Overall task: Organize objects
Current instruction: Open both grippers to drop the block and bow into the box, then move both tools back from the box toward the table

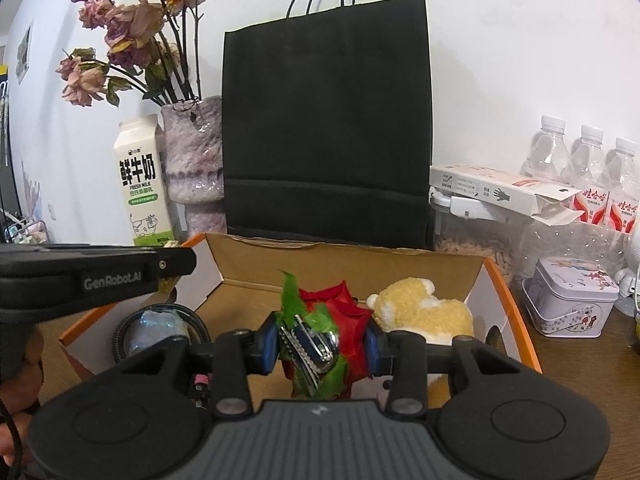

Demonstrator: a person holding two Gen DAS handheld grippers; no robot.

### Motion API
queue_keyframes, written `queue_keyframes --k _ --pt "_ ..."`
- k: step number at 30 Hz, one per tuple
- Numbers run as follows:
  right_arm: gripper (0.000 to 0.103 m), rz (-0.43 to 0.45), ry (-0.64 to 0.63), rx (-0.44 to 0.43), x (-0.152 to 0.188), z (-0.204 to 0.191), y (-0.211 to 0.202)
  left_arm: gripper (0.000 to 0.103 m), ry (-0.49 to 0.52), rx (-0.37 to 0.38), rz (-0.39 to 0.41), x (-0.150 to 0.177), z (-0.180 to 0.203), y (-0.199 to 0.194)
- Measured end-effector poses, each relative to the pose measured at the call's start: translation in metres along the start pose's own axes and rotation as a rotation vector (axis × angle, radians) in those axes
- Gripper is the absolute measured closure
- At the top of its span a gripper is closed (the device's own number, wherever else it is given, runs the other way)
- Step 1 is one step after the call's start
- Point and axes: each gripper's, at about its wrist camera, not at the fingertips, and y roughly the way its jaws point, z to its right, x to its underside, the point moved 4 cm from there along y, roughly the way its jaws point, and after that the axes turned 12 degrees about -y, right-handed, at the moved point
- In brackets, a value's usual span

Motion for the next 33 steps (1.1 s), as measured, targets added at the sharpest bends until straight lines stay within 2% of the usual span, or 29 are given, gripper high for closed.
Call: queue_keyframes --k 5,8,9,10,11,12,13,14,16,33 --pt "0.063 -0.014 -0.01 0.009 0.001 -0.0009 0.0019 0.091 0.005 -0.001 -0.01 0.0014 0.0007 0.0008" --pt "0.059 -0.019 -0.012 0.02 0.0013 -0.0006 0.0027 0.085 0.006 -0.009 -0.01 0.0009 0.0007 0.0004" --pt "0.053 -0.021 -0.01 0.025 0.0013 -0.0003 0.0027 0.076 0.008 -0.01 -0.011 0.0007 0.0008 0.0004" --pt "0.043 -0.02 -0.009 0.032 0.0013 0.0003 0.0025 0.059 0.009 -0.014 -0.009 0.0003 0.0006 0.0004" --pt "0.036 -0.02 -0.008 0.04 0.0013 0.0009 0.0023 0.05 0.01 -0.023 -0.004 0.0 0.0004 0.0002" --pt "0.021 -0.019 -0.008 0.051 0.0012 0.0015 0.002 0.031 0.01 -0.033 0.004 -0.0004 0.0001 -0.0005" --pt "0.01 -0.014 -0.009 0.062 0.001 0.0019 0.0017 0.011 0.007 -0.04 0.012 -0.0011 -0.0004 -0.0012" --pt "0.008 -0.009 -0.01 0.071 0.0007 0.0021 0.0013 0.002 0.002 -0.046 0.021 -0.0018 -0.0012 -0.002" --pt "0.005 -0.009 -0.008 0.067 0.0002 0.0026 0.0011 0.0 -0.005 -0.057 0.049 -0.0034 -0.0026 -0.0052" --pt "0.003 -0.009 -0.015 0.064 -0.0012 0.0008 -0.0019 0.0 -0.01 -0.054 0.035 -0.0058 -0.0039 -0.0066"
